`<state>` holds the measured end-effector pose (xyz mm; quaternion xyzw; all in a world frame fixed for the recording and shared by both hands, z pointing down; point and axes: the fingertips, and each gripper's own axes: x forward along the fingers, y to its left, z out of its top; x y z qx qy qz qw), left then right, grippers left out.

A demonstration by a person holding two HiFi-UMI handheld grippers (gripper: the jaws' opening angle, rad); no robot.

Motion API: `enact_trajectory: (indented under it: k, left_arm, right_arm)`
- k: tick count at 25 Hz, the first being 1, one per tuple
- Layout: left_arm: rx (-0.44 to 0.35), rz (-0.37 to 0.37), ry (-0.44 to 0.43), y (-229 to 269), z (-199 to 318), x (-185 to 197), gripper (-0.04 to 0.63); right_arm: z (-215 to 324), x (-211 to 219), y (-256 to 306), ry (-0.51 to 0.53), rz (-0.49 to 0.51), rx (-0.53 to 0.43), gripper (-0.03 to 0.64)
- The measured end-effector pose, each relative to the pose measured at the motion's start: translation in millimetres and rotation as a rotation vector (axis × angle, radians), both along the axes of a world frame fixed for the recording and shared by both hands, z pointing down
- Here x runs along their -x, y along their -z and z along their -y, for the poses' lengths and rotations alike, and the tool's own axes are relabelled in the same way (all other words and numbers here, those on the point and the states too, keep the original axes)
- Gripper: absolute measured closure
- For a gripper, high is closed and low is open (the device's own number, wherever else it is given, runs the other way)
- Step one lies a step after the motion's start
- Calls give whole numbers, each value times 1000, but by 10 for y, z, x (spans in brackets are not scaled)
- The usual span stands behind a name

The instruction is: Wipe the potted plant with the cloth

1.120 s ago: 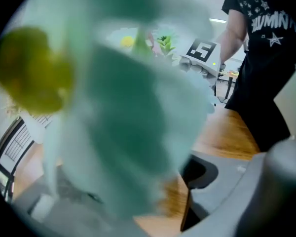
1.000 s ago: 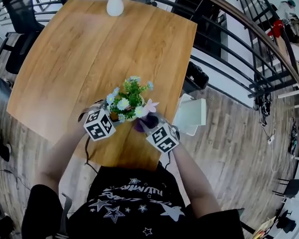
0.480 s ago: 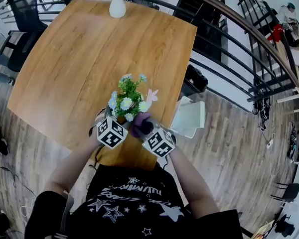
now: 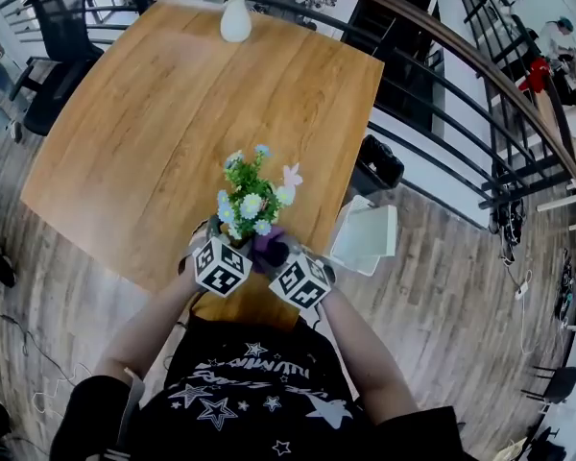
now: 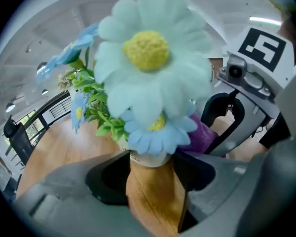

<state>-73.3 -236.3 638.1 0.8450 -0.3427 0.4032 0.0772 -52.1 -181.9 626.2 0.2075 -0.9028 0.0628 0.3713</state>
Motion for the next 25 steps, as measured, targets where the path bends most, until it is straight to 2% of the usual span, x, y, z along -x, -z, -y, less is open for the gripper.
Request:
enact_trajectory:
  k: [6,13,18,25]
  left_arm:
    - [-23,-11,38,16,-10,-14,311]
    - [-9,-26,194,75,-194,124,311]
    - [-10,-127,289,219,-476,66,311]
    - [-90,-201,471,510,-938,89,326]
  right_arm:
    - [-19,-63,18,12,16,-10,533]
    - [-69,-227,152,42,77,-29,532]
    - [-129,-371,244,70,148,-22,531]
    - [-349,-561,352,136,218,-4,531]
